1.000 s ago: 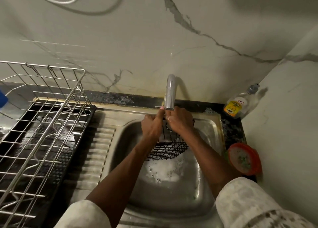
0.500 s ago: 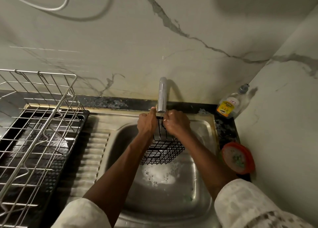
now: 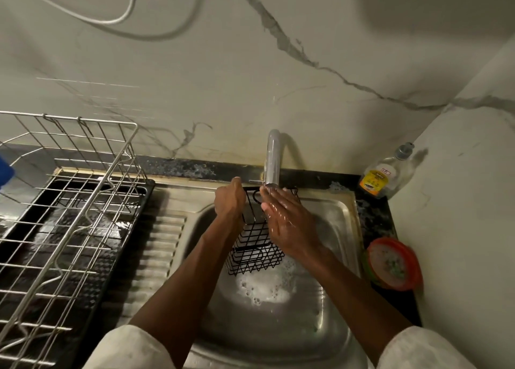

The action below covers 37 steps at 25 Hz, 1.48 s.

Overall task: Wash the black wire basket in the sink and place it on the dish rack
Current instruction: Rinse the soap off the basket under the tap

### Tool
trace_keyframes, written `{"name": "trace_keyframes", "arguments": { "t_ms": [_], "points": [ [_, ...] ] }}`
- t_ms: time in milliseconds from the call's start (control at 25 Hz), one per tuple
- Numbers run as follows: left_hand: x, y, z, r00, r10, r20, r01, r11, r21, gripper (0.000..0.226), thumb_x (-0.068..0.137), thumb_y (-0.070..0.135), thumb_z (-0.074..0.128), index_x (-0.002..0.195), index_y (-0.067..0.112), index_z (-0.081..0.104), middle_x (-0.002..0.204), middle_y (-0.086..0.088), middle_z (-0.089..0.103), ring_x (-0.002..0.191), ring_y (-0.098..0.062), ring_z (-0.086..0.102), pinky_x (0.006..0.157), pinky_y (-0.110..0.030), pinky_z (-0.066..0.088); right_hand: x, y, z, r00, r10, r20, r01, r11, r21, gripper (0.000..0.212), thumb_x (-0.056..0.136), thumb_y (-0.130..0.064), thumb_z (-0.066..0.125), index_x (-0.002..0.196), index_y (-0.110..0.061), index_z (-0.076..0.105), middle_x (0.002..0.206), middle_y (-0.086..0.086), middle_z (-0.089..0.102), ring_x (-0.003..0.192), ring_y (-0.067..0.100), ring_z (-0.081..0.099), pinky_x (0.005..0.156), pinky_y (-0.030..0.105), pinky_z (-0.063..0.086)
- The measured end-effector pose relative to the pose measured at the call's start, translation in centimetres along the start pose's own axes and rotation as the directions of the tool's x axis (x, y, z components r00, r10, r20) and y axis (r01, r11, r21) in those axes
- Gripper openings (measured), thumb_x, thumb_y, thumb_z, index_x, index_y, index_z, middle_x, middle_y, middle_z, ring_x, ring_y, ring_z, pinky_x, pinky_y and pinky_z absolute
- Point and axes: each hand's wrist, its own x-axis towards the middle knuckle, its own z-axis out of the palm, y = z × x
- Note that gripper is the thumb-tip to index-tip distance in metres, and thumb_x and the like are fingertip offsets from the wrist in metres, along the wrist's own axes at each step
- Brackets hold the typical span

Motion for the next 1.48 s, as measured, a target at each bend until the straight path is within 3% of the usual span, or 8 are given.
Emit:
{"name": "trace_keyframes", "arguments": {
  "t_ms": [120, 320, 560, 760, 960, 1120, 1240, 1480],
  "points": [
    [-0.8, -0.5, 0.6, 1.000, 0.010, 0.026, -0.011, 0.998, 0.062, 0.028, 0.103, 0.032, 0.051, 0.089, 0.010, 0.058, 0.092, -0.012, 0.061, 0.080, -0.022, 0.055, 0.082, -0.043, 0.051, -0.6, 0.5, -0.1, 0.975, -0.054, -0.215, 0.063, 0.997, 0.039, 0.019, 0.098, -0.013, 0.059, 0.108, -0.013, 0.074, 0.104, 0.001, 0.075, 0.095, 0.015, 0.068, 0.088, 0.032, 0.055],
    [-2.2, -1.0, 0.8, 0.992, 0.036, 0.117, -0.051, 0.991, 0.127, 0.025, 0.100, 0.035, 0.054, 0.086, 0.017, 0.062, 0.097, -0.015, 0.069, 0.093, -0.032, 0.065, 0.097, -0.053, 0.056, 2.5, -0.7, -2.0, 0.931, 0.181, 0.316, -0.190, 0.982, -0.003, 0.051, 0.107, -0.046, 0.030, 0.070, -0.024, 0.058, 0.062, -0.008, 0.060, 0.058, 0.010, 0.057, 0.065, 0.033, 0.048],
    [-2.2, -1.0, -0.7, 0.994, 0.041, 0.102, -0.040, 0.999, -0.016, 0.047, 0.074, 0.044, 0.072, 0.097, 0.004, 0.069, 0.090, -0.018, 0.073, 0.086, -0.030, 0.068, 0.086, -0.049, 0.059, 4.7, 0.7, -2.8, 0.878, 0.118, 0.464, -0.171, 0.982, 0.075, 0.071, 0.102, -0.065, 0.026, 0.069, -0.016, 0.066, 0.064, 0.000, 0.067, 0.058, 0.013, 0.063, 0.066, 0.034, 0.053],
    [-1.4, -0.1, -3.1, 0.996, 0.051, 0.066, -0.046, 0.996, -0.076, 0.017, 0.081, 0.023, 0.069, 0.078, 0.007, 0.065, 0.067, -0.005, 0.050, 0.065, -0.020, 0.043, 0.058, -0.036, 0.038, 2.1, 3.3, -1.7, 0.872, -0.485, -0.068, 0.489, 0.870, 0.065, 0.023, 0.101, -0.017, 0.061, 0.117, -0.006, 0.073, 0.111, 0.008, 0.074, 0.101, 0.019, 0.068, 0.094, 0.031, 0.054],
    [-1.7, -0.5, -3.0, 0.991, 0.064, 0.113, -0.056, 0.996, -0.076, 0.015, 0.086, 0.023, 0.065, 0.080, 0.010, 0.061, 0.064, -0.001, 0.040, 0.057, -0.013, 0.033, 0.053, -0.032, 0.030, 1.3, 3.0, -0.5, 0.936, -0.011, -0.353, 0.104, 0.964, 0.245, 0.016, 0.095, -0.016, 0.067, 0.099, -0.007, 0.079, 0.113, 0.009, 0.073, 0.108, 0.013, 0.066, 0.090, 0.029, 0.056],
    [-1.8, -0.4, -3.0, 0.990, 0.082, 0.111, -0.071, 0.993, -0.094, 0.017, 0.086, 0.023, 0.064, 0.076, 0.011, 0.058, 0.062, 0.000, 0.039, 0.058, -0.013, 0.032, 0.053, -0.032, 0.028, 3.3, 1.8, -1.6, 0.945, 0.327, 0.016, -0.315, 0.893, 0.322, 0.023, 0.104, -0.027, 0.049, 0.118, -0.015, 0.062, 0.118, 0.003, 0.070, 0.112, 0.020, 0.065, 0.105, 0.040, 0.047],
    [-2.2, -1.2, -2.5, 0.978, 0.144, 0.152, -0.147, 0.989, 0.010, 0.024, 0.089, 0.026, 0.062, 0.079, 0.004, 0.066, 0.062, -0.008, 0.053, 0.063, -0.017, 0.046, 0.057, -0.031, 0.040, 5.0, -0.1, -2.5, 0.898, 0.272, 0.347, -0.265, 0.962, -0.069, 0.036, 0.110, -0.035, 0.030, 0.130, -0.015, 0.052, 0.115, 0.005, 0.070, 0.111, 0.024, 0.065, 0.111, 0.049, 0.038],
    [-2.5, -1.4, -1.9, 0.983, 0.120, 0.139, -0.107, 0.990, -0.096, 0.053, 0.108, 0.047, 0.045, 0.087, 0.006, 0.072, 0.079, -0.011, 0.075, 0.077, -0.025, 0.072, 0.074, -0.035, 0.059, 6.8, -4.4, -1.3, 0.917, 0.157, 0.366, -0.121, 0.985, -0.120, 0.067, 0.105, -0.057, 0.017, 0.085, -0.019, 0.068, 0.077, 0.003, 0.067, 0.081, 0.021, 0.068, 0.086, 0.040, 0.055]
  ]
}}
